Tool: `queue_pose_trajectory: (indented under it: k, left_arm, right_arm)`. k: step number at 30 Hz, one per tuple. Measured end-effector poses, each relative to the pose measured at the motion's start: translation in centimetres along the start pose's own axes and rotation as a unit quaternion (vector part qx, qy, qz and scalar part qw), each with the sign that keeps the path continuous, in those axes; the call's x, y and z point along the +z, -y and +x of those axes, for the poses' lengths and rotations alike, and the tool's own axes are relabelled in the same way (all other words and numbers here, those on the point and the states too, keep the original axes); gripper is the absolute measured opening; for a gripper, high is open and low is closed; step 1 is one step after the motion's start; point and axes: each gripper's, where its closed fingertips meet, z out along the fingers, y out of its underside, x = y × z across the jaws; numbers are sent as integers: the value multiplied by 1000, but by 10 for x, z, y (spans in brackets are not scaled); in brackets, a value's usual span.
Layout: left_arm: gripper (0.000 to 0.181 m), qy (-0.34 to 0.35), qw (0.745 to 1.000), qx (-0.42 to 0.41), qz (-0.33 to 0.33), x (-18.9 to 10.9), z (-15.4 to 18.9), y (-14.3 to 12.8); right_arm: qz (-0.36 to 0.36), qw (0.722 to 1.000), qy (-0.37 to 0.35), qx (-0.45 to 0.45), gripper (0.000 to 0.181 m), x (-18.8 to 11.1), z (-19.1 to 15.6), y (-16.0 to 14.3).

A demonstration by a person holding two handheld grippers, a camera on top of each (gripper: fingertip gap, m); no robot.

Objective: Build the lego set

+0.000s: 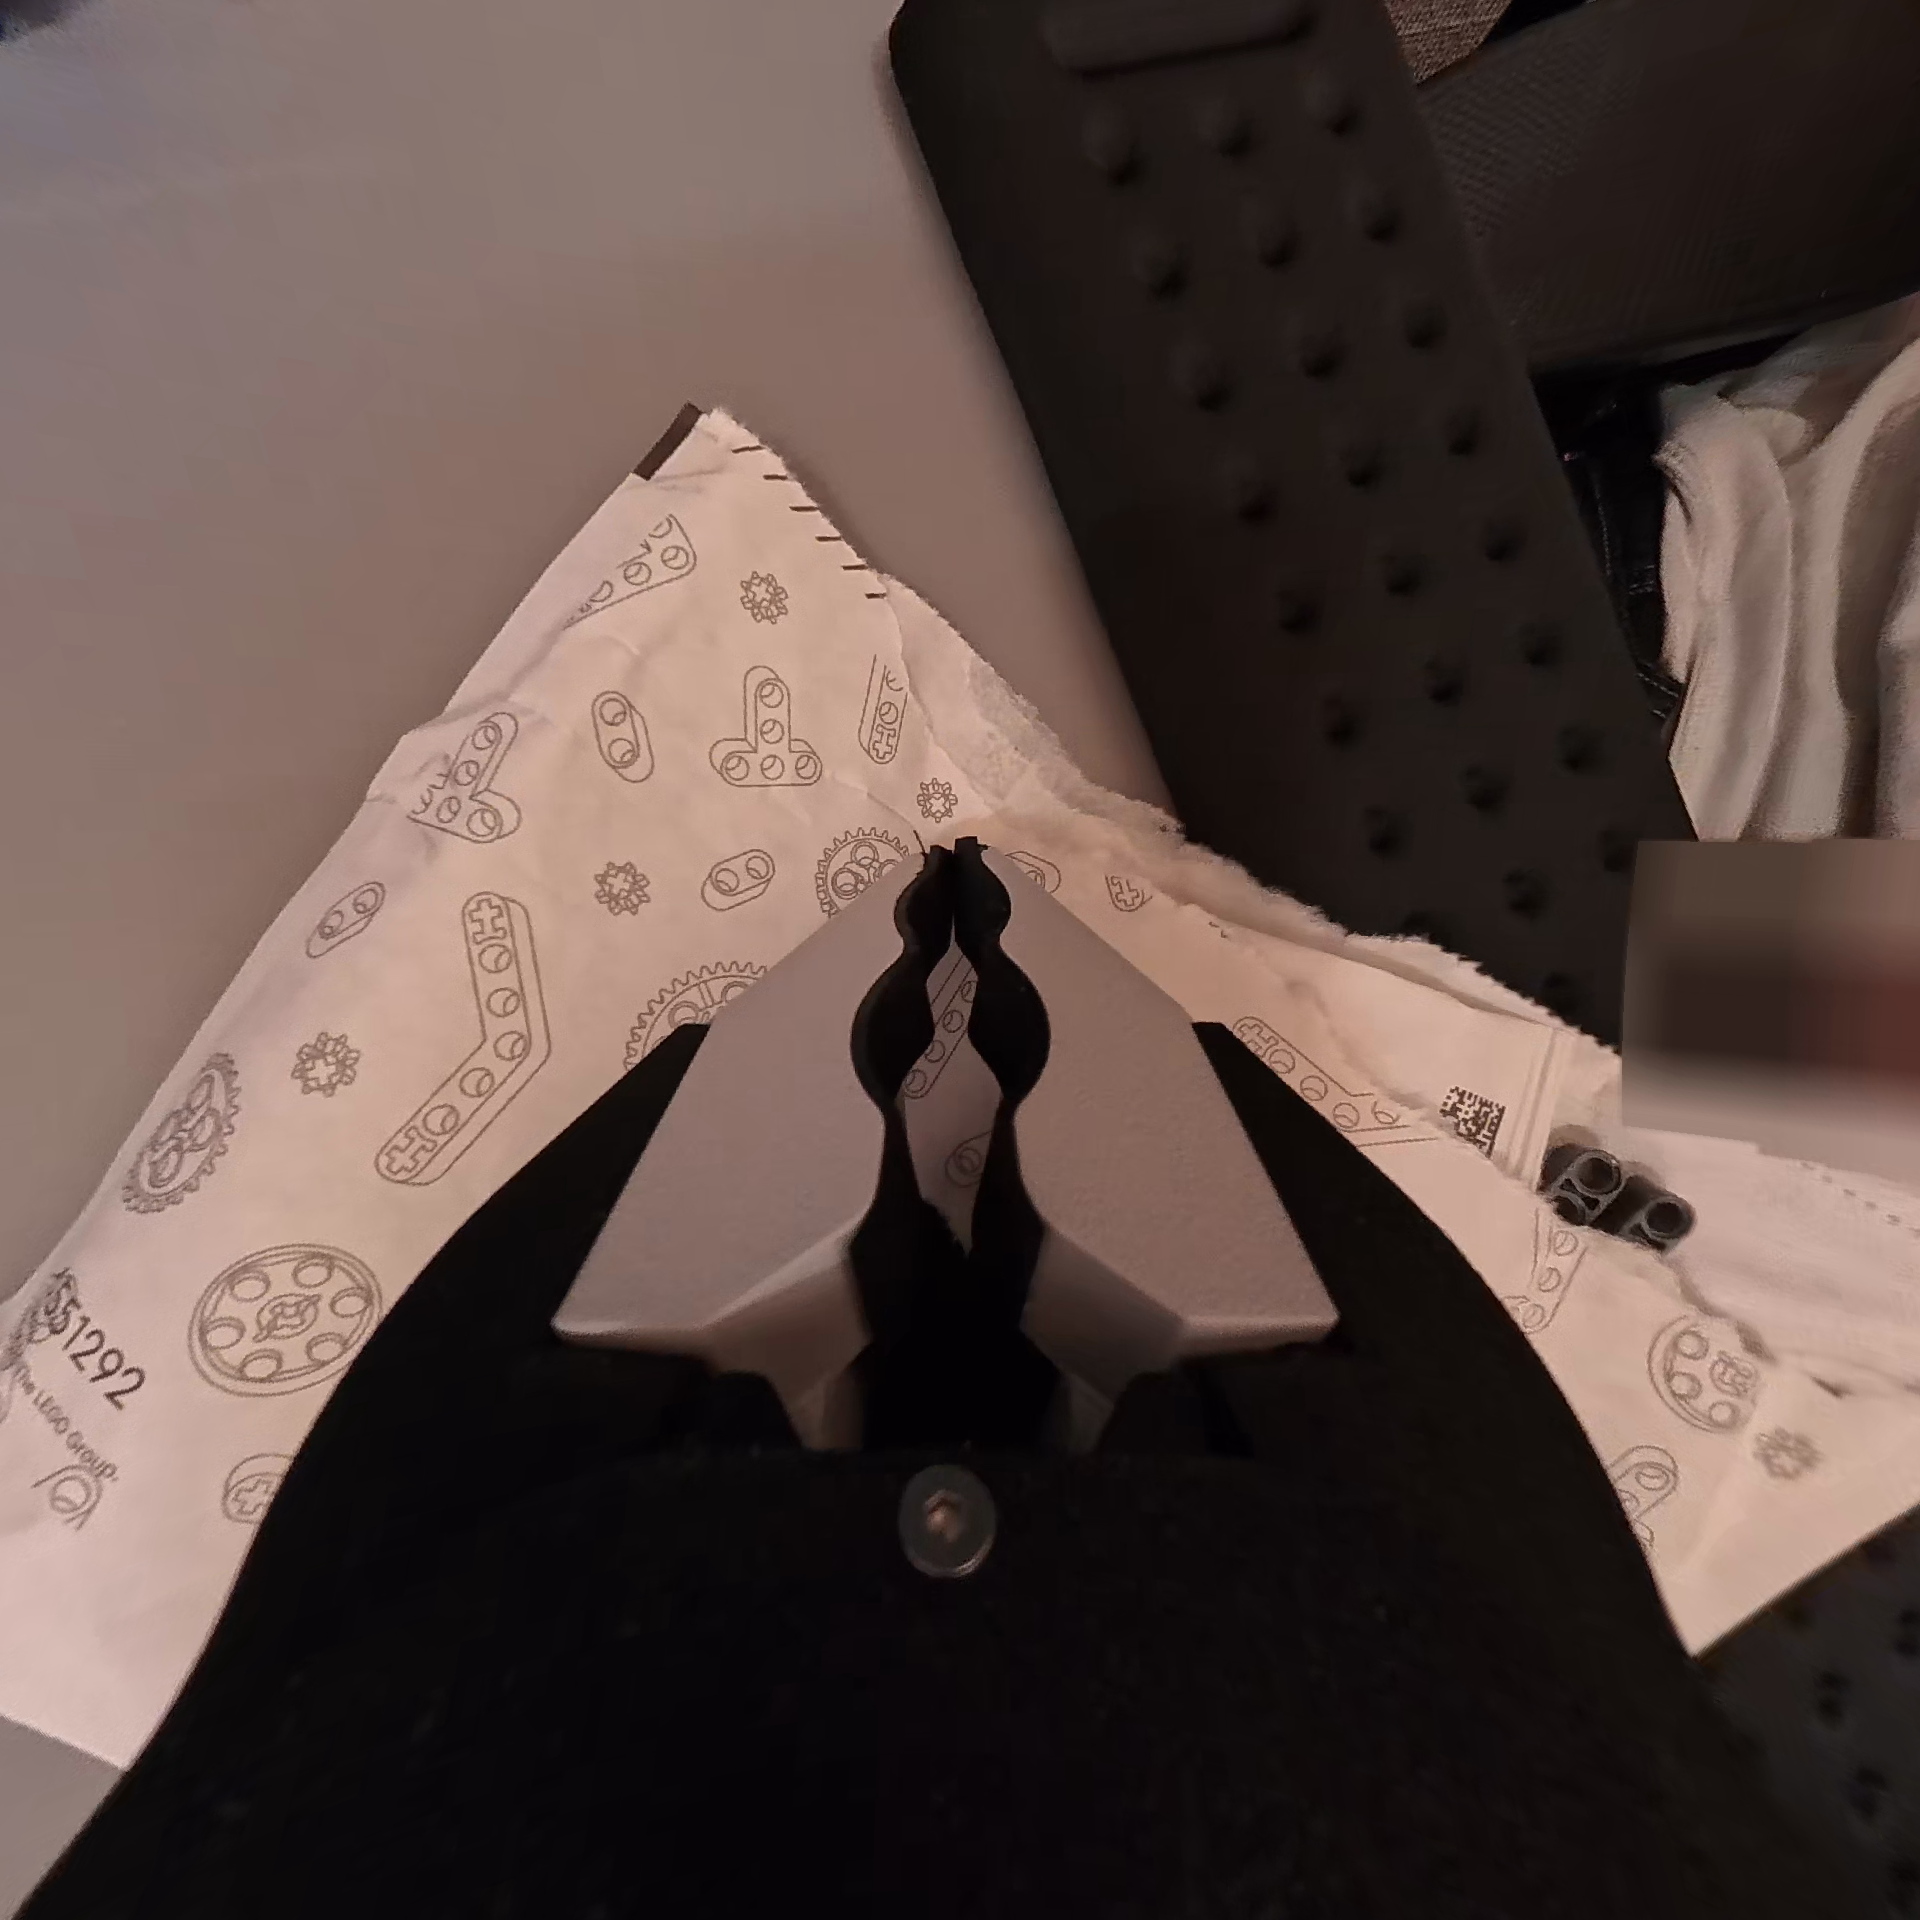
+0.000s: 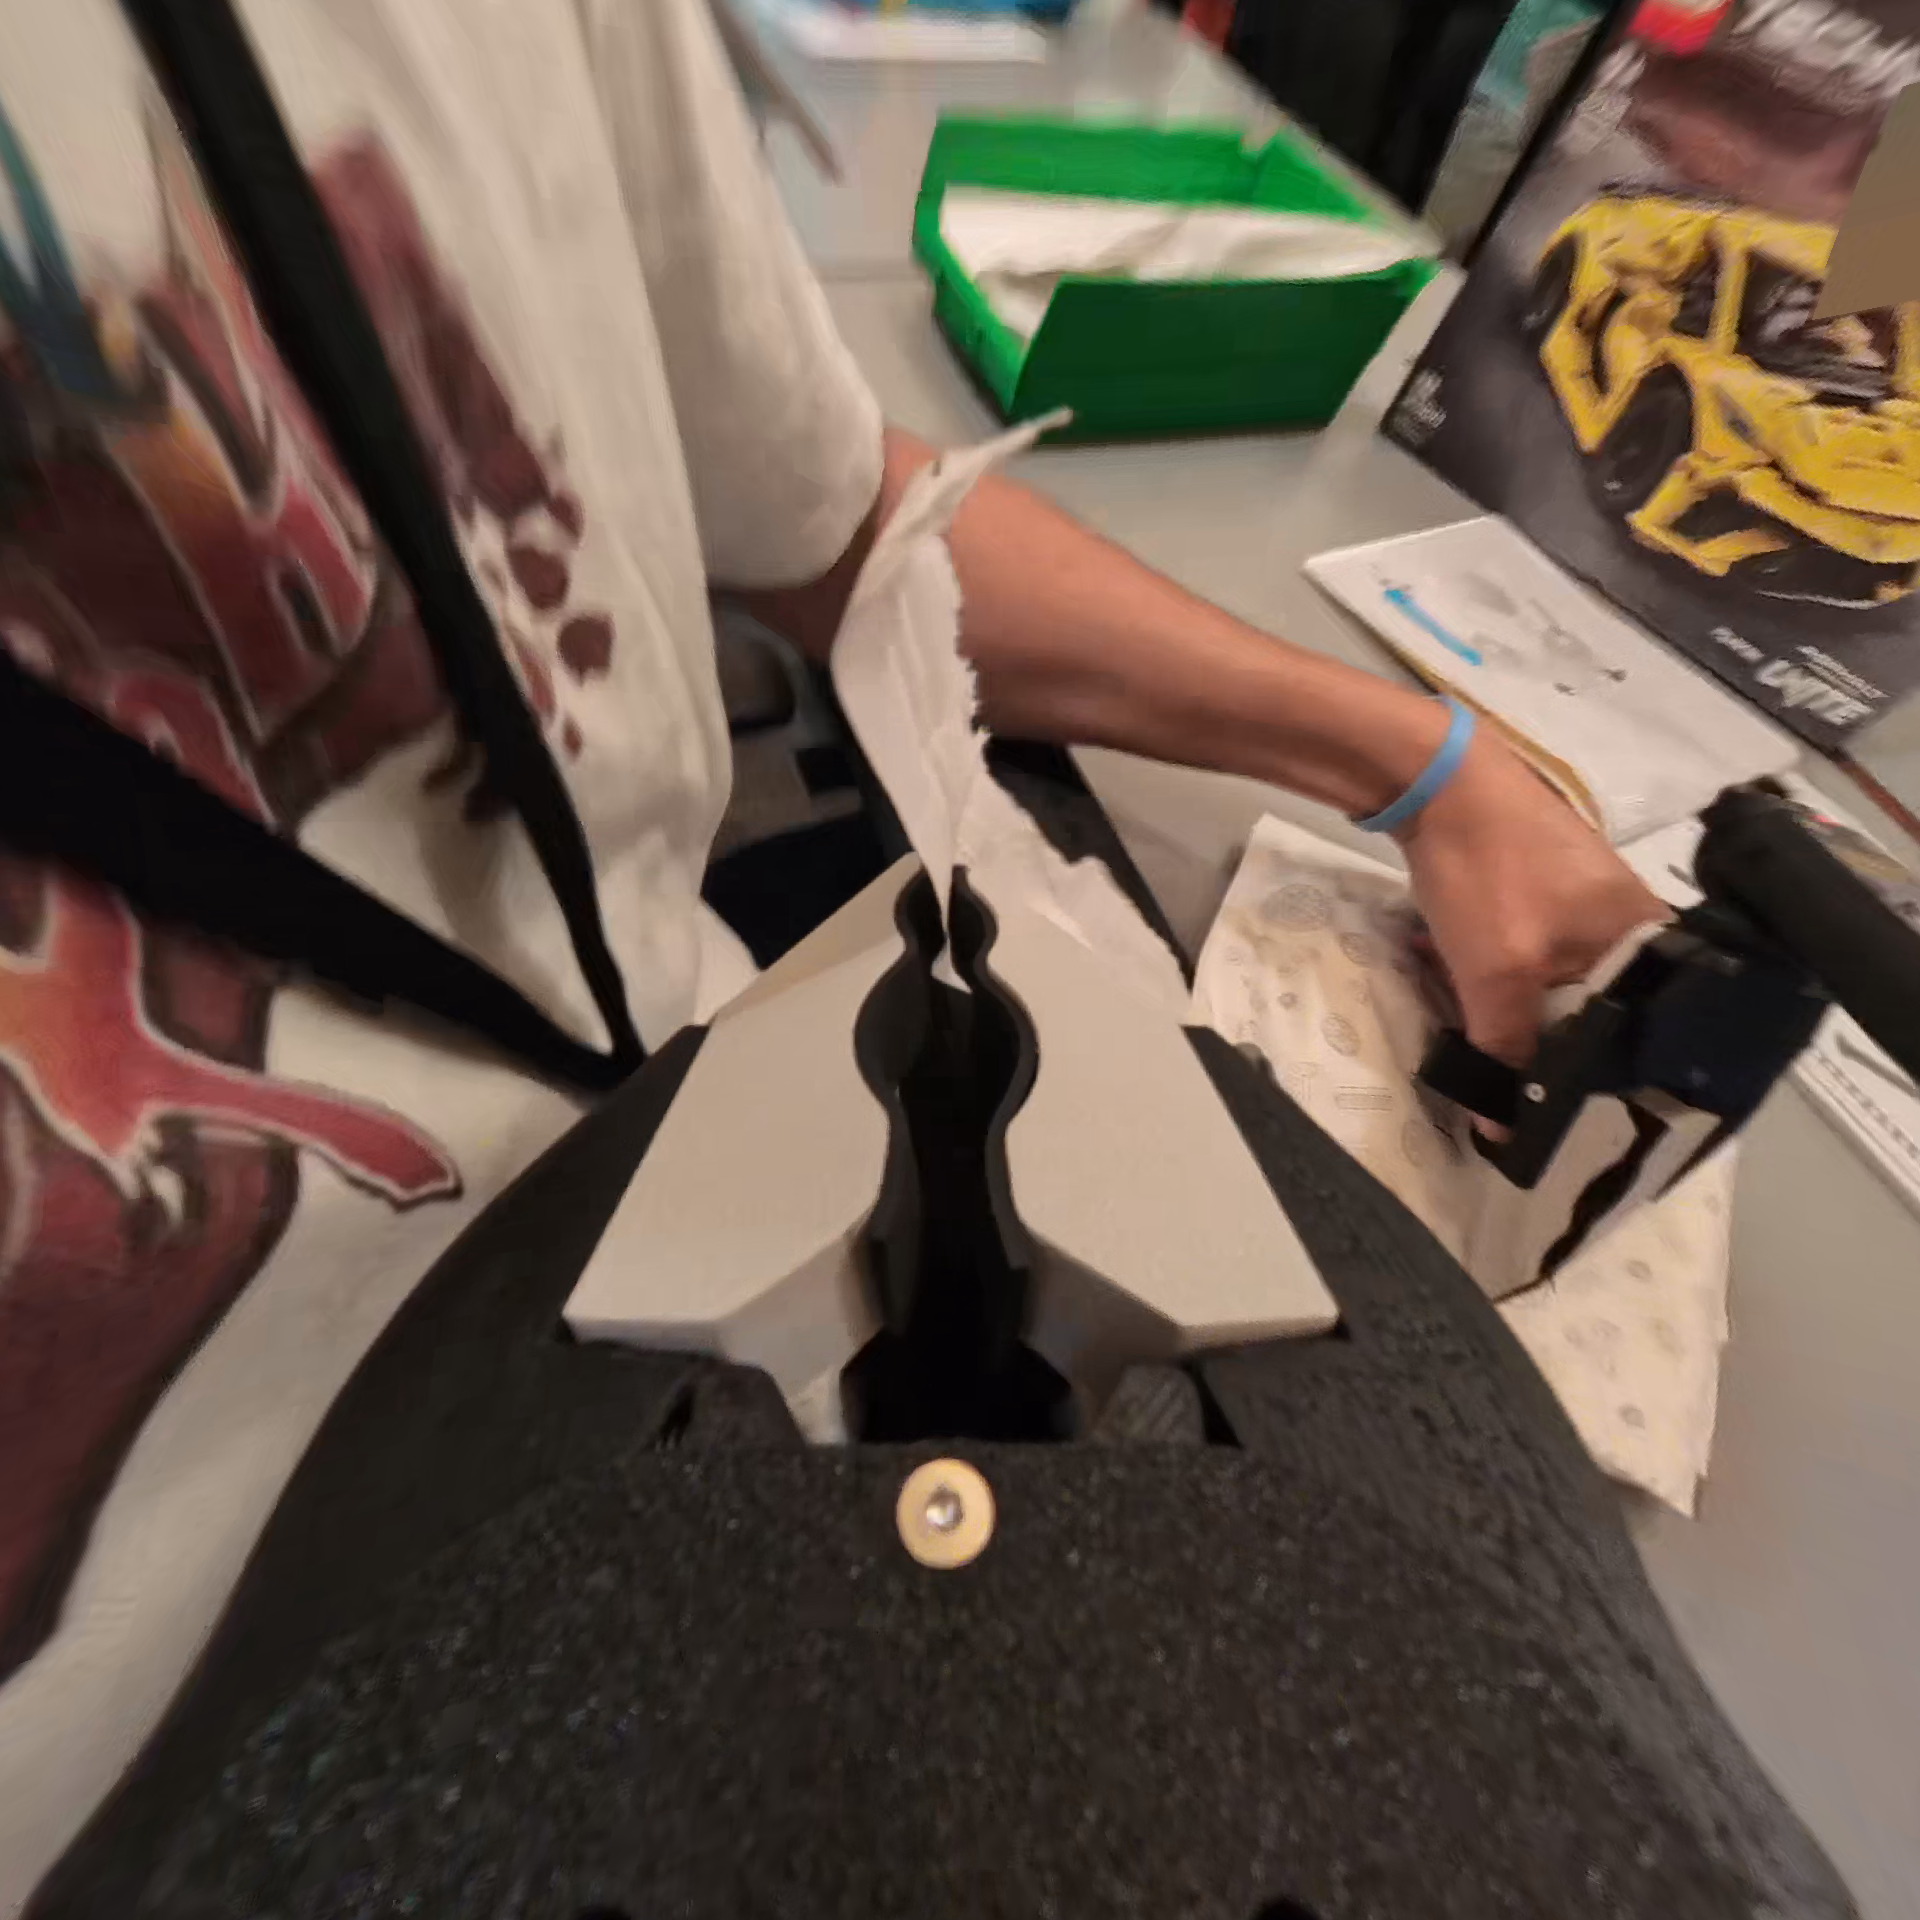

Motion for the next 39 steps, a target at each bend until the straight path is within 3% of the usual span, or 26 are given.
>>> queue_pose_trajectory:
  k: [13, 15, 17, 19, 23, 29, 33, 39]
  left_arm:
    - [0, 6, 1000, -14, 6, -1, -4, 0]
    - [0, 12, 1000, -14, 8, -1, -6, 0]
    - [0, 16, 1000, -12, 8, -1, -7, 0]
    - [0, 15, 1000, -12, 9, -1, -6, 1]
    - [0, 18, 1000, -14, 13, -2, -7, 0]
    - [3, 18, 999, -9, 43, -11, -6, 7]
    - [4, 26, 995, -13, 97, -25, -6, 20]
    - [11, 30, 993, -26, 113, -29, -7, 23]
  right_arm:
    - [-46, 998, 8, -40, 0, -16, -9, -10]
    - [19, 998, 63, -20, 0, -25, -28, 13]
    - [56, 996, 63, -26, 0, -36, -30, 34]
    - [-5, 999, 7, -43, 0, -34, -3, 9]
    - [86, 994, -51, 33, 0, -82, 56, 33]
    - [229, 937, -92, 249, 0, -145, 155, 9]
    - [286, 908, -95, 292, 0, -161, 180, -1]
    - [274, 912, -129, 278, 0, -167, 194, -11]
